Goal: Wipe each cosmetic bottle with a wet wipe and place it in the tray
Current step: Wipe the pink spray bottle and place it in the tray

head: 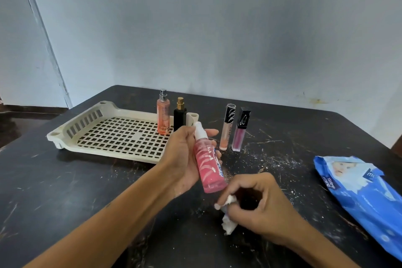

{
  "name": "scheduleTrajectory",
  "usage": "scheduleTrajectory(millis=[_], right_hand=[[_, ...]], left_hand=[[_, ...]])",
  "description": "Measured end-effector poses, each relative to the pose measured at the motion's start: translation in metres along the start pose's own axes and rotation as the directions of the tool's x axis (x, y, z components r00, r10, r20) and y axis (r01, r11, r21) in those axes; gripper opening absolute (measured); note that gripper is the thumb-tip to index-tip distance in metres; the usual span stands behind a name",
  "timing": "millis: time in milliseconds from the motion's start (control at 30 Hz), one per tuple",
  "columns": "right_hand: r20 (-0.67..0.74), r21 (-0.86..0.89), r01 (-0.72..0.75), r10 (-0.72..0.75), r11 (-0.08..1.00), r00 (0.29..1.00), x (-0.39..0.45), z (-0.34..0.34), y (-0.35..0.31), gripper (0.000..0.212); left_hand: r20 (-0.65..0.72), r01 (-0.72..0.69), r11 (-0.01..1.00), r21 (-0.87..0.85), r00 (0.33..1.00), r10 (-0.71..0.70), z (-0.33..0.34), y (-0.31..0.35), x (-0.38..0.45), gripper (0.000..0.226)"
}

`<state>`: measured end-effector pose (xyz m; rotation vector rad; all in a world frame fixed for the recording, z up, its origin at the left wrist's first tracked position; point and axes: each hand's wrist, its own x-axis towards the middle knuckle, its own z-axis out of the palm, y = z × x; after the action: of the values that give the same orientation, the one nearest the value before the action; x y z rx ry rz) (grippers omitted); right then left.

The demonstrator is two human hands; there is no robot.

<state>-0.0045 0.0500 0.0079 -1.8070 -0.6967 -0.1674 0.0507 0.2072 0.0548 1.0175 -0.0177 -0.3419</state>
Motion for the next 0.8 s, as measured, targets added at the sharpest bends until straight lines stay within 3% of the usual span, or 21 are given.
scheduleTrajectory(millis=[100, 200, 300, 467, 600, 667, 800], right_hand=[[-0.111, 0.203, -0.069, 0.093, 0.977, 0.989, 0.003, -0.01, 0.002, 0.007], [-0.25, 0.275, -0.099, 0.17, 0.956, 0.953, 0.004, -0.016, 0.005, 0.011], [-0.391, 0.234, -0.072, 0.162, 0.97, 0.906, 0.005, -0.016, 0.007, 0.017], [-0.579, -0.006, -0.032, 0.022, 0.999, 0.815, 0.004, -0.013, 0.005, 0.028], [-0.576, -0.174, 0.001, -0.103, 0.985, 0.811, 0.001, -0.006, 0.001, 0.029], [-0.522, -0.267, 0.049, -0.188, 0.962, 0.832, 0.002, -0.002, -0.001, 0.02], [-0.417, -0.399, 0.111, -0.288, 0.91, 0.862, 0.003, 0.004, -0.001, 0.027]], left_hand=[[0.014, 0.003, 1.0, -0.006, 1.0, -0.003, 0.0, -0.002, -0.001, 0.039], [0.025, -0.015, 1.0, 0.019, 1.0, 0.014, 0.004, -0.008, -0.003, 0.031], [0.036, -0.022, 0.999, 0.033, 0.999, 0.021, 0.006, -0.014, -0.004, 0.027], [0.025, -0.004, 0.998, 0.056, 1.0, 0.003, 0.007, -0.022, -0.004, 0.025], [0.028, 0.015, 0.997, 0.076, 0.999, -0.017, 0.008, -0.03, -0.004, 0.024], [0.03, 0.03, 0.997, 0.075, 0.999, -0.032, 0.009, -0.033, -0.004, 0.023], [0.016, 0.068, 0.998, 0.019, 0.998, -0.068, 0.011, -0.034, -0.006, 0.033]])
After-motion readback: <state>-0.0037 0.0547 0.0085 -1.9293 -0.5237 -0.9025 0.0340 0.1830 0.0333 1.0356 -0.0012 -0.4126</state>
